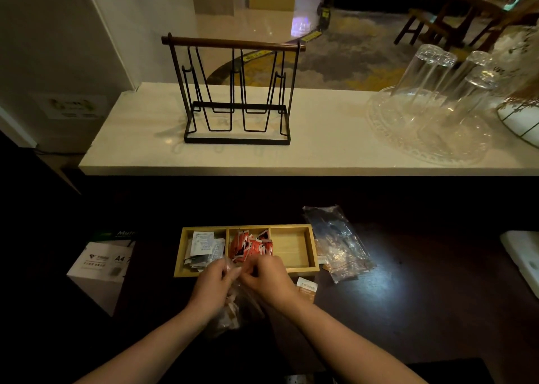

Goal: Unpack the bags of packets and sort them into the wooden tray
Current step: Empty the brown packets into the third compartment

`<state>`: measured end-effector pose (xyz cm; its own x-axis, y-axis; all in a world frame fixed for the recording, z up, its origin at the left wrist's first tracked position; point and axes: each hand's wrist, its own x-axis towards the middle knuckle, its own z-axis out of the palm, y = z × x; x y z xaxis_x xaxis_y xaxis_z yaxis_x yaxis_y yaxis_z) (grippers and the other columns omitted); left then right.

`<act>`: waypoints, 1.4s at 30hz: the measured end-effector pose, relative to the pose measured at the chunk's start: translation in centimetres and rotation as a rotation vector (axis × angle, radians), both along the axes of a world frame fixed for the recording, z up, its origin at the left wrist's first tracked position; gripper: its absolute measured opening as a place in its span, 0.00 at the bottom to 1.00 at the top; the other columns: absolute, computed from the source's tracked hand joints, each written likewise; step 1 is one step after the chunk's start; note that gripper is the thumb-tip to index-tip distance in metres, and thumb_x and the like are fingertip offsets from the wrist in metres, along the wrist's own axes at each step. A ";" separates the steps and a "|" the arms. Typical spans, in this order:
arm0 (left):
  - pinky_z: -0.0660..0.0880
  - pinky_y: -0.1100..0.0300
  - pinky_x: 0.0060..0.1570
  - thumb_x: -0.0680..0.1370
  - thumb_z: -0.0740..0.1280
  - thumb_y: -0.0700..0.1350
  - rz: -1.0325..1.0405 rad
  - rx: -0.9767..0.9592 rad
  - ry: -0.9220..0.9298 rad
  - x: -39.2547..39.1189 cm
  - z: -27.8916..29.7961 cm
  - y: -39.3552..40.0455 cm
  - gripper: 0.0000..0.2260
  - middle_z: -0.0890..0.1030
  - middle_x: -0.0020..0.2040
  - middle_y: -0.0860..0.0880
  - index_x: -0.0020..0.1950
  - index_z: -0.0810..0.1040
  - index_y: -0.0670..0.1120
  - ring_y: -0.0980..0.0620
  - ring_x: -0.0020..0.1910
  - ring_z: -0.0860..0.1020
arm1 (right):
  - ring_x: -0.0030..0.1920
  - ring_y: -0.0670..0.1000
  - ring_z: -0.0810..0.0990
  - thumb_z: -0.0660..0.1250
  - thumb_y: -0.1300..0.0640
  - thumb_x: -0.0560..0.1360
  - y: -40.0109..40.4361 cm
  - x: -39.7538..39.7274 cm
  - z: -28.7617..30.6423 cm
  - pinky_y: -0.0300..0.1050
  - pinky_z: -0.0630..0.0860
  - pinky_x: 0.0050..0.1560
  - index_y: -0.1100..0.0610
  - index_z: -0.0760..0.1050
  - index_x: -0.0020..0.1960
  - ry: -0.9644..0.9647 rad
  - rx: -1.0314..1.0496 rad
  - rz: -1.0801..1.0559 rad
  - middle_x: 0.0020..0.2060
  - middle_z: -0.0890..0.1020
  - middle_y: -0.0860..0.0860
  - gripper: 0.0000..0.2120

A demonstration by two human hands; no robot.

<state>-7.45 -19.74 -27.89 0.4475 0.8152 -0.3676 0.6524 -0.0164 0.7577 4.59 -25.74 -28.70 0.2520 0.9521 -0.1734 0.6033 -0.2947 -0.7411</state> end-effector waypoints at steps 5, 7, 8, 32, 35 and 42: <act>0.70 0.65 0.40 0.80 0.59 0.49 -0.408 0.317 0.311 -1.9 1.0 0.7 0.05 0.69 0.44 0.55 0.44 0.69 0.52 0.58 0.40 0.72 | 0.42 0.48 0.78 0.63 0.59 0.77 -0.4 2.8 -0.2 0.35 0.73 0.41 0.57 0.75 0.47 -0.272 0.059 -0.030 0.46 0.80 0.53 0.03; 0.70 0.64 0.38 0.81 0.57 0.49 -0.498 0.406 0.386 -2.5 1.4 1.2 0.05 0.69 0.43 0.55 0.47 0.71 0.51 0.57 0.39 0.72 | 0.43 0.52 0.79 0.63 0.58 0.76 -0.6 2.9 -0.1 0.41 0.76 0.42 0.58 0.74 0.49 -0.336 0.061 0.003 0.48 0.80 0.54 0.04; 0.69 0.63 0.36 0.81 0.56 0.48 -0.486 0.433 0.388 -2.5 1.6 1.3 0.06 0.70 0.42 0.54 0.45 0.70 0.51 0.56 0.38 0.73 | 0.45 0.52 0.80 0.63 0.58 0.76 -0.6 2.6 0.0 0.43 0.77 0.43 0.58 0.74 0.51 -0.340 0.059 -0.013 0.49 0.79 0.53 0.05; 0.69 0.57 0.33 0.76 0.62 0.40 -0.156 0.067 0.031 -1.8 2.9 2.9 0.07 0.78 0.30 0.46 0.39 0.68 0.48 0.50 0.28 0.74 | 0.56 0.53 0.79 0.65 0.52 0.75 -1.2 -2.0 2.6 0.51 0.78 0.53 0.51 0.61 0.68 -0.092 0.115 0.228 0.60 0.77 0.53 0.24; 0.72 0.54 0.36 0.79 0.60 0.41 -0.146 -0.060 -0.113 -2.5 2.5 3.0 0.08 0.79 0.30 0.45 0.39 0.70 0.48 0.47 0.32 0.78 | 0.56 0.53 0.79 0.64 0.57 0.76 -0.5 -2.3 2.8 0.48 0.77 0.54 0.50 0.61 0.70 -0.014 0.142 0.134 0.57 0.79 0.54 0.24; 0.73 0.57 0.31 0.81 0.56 0.44 0.285 -0.470 -0.008 -5.7 -2.4 2.0 0.08 0.75 0.38 0.44 0.52 0.70 0.41 0.48 0.34 0.73 | 0.50 0.52 0.81 0.67 0.62 0.74 0.9 -2.8 3.7 0.46 0.77 0.49 0.48 0.58 0.73 -0.047 0.154 0.194 0.50 0.82 0.54 0.32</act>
